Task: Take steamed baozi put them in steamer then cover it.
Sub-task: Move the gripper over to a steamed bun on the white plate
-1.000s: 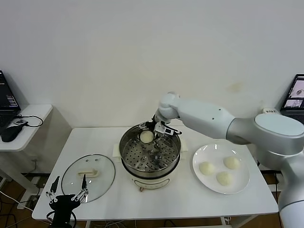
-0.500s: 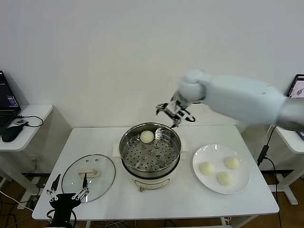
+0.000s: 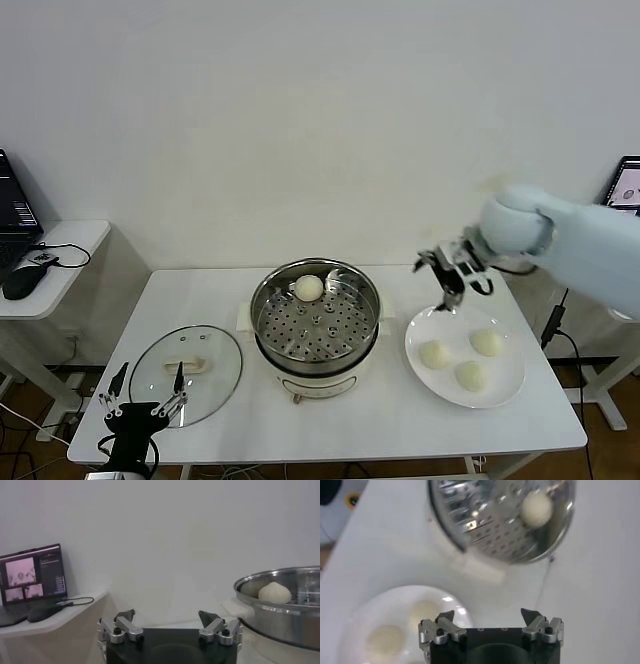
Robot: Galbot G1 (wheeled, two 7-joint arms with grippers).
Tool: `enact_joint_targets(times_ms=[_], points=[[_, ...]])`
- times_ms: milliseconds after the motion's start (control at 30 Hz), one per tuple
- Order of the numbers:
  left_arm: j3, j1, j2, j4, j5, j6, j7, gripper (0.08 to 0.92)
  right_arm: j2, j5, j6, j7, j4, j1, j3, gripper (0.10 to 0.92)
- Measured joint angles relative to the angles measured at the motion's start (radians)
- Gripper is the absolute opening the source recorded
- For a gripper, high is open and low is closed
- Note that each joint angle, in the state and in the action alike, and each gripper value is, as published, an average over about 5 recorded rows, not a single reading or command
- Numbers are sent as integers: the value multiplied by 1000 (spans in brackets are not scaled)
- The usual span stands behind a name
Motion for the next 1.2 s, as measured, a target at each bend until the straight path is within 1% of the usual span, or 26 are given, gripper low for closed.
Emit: enact_joint_targets(times_ms=[200,433,800,1200], points=[[-3,-1,-1,12,0,1,1,823,-34,-74,0,-9,-22,-151,97,823],[-11,-1,-4,18,0,3,2,823,-21,-151,14,-13,-88,-299,179,823],[-9,-4,-9,26,3,5,4,823,70,-225,37,7,-203,-433,259,823],[-12,-16,-10,42,3,5,5,823,185,-268,43,27,-313,-492,294,821]])
